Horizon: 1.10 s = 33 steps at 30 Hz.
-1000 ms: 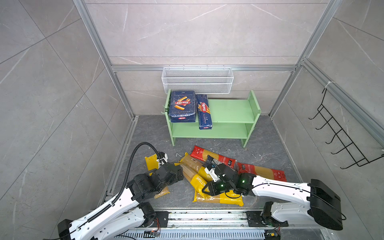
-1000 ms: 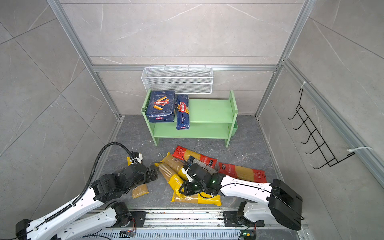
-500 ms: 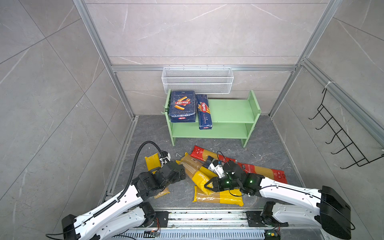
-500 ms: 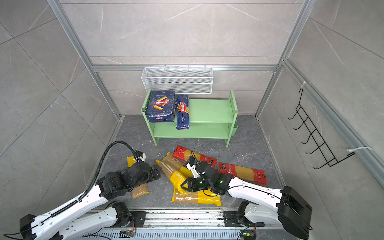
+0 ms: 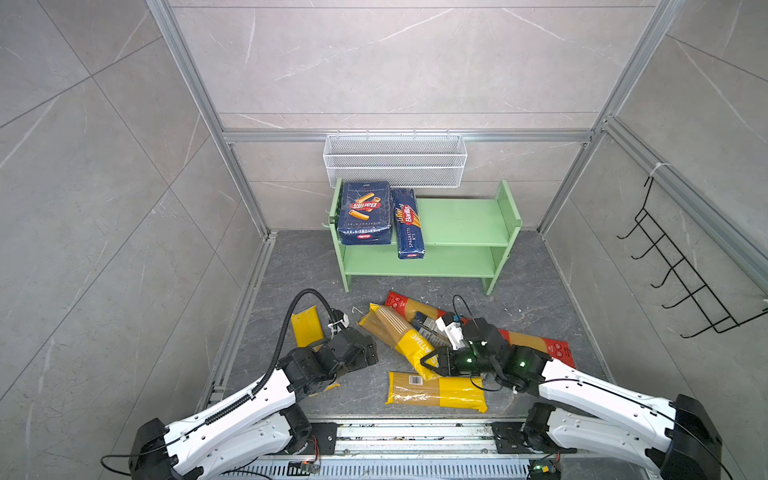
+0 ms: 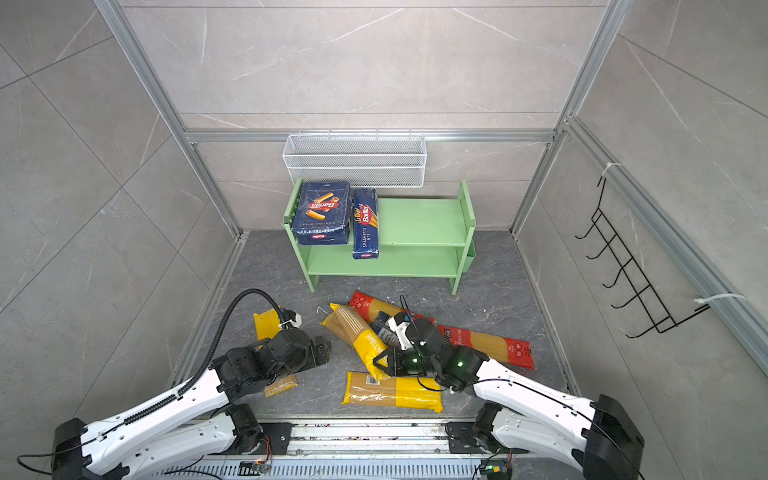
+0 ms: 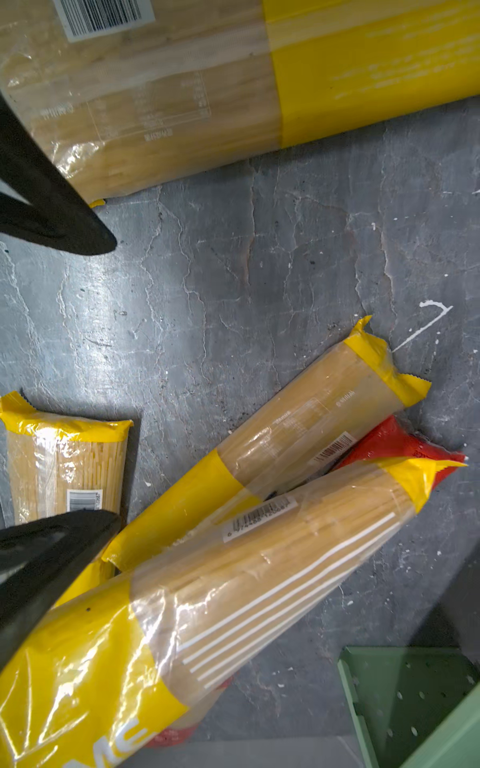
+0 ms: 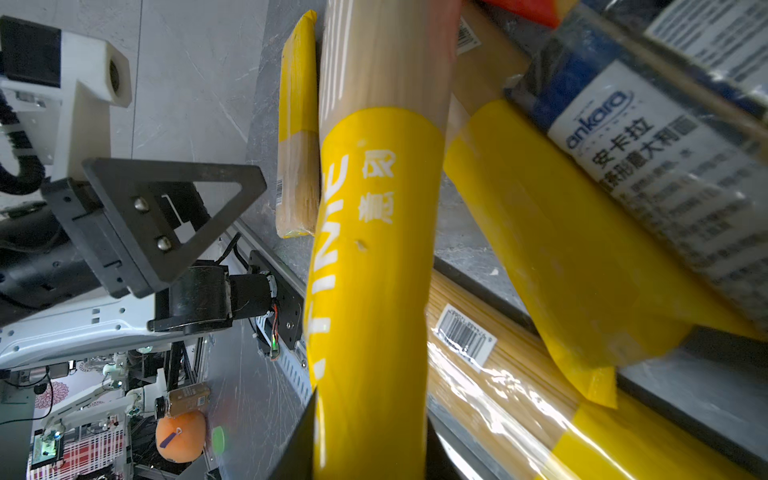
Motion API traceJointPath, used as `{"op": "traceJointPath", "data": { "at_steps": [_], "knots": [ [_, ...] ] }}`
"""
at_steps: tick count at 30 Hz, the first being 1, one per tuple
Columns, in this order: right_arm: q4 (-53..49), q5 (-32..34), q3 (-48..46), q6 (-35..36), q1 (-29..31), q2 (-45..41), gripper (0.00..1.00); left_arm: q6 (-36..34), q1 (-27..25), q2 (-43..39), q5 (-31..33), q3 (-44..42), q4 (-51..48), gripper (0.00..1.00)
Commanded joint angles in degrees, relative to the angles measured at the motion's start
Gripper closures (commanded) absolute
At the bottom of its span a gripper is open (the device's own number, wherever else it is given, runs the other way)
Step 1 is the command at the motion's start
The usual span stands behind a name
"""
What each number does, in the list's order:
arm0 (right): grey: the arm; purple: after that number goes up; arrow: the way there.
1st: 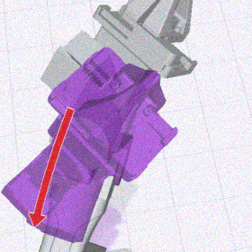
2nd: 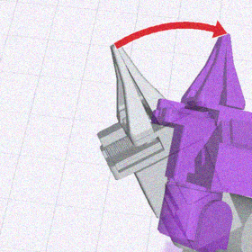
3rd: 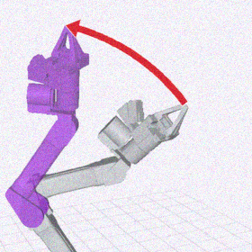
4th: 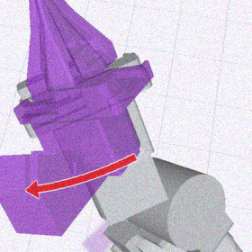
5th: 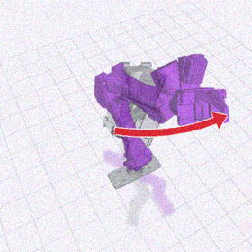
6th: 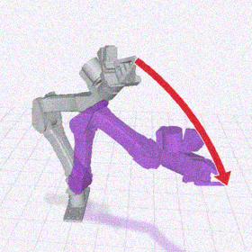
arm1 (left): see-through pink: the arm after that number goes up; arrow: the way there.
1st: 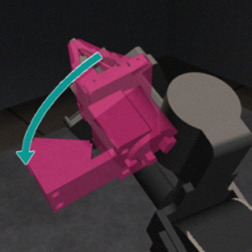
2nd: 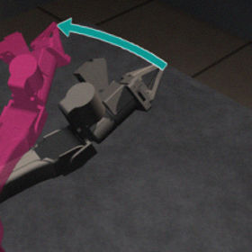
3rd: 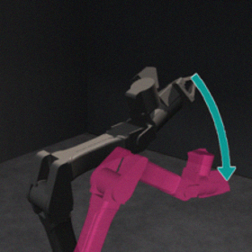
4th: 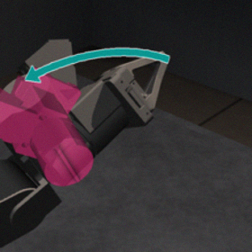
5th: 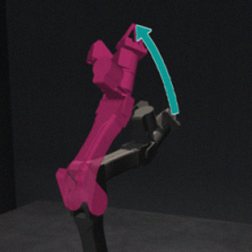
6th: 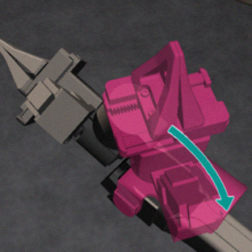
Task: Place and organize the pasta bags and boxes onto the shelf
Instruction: 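Raise the Pastatime bag upright and carry it toward the green shelf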
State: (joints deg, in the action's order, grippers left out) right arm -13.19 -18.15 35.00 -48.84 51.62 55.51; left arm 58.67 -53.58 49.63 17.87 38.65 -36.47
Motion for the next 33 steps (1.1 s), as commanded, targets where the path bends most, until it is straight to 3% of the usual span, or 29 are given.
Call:
{"op": "traceJointPath", "data": {
  "at_steps": [1,18,33],
  "knots": [
    [0.58,1.64,5.26,3.80,-0.07,-5.68,1.00,-1.52,0.32,-0.41,0.84,3.50,0.87,0.02],
    [-22.94,9.77,13.14,7.16,-0.08,-23.20,1.00,-4.75,0.32,0.43,2.79,8.87,-0.62,0.00],
    [-36.16,15.97,23.99,9.69,-0.07,-30.02,1.00,-7.12,0.32,6.53,1.58,13.93,1.47,0.00]
  ]
}}
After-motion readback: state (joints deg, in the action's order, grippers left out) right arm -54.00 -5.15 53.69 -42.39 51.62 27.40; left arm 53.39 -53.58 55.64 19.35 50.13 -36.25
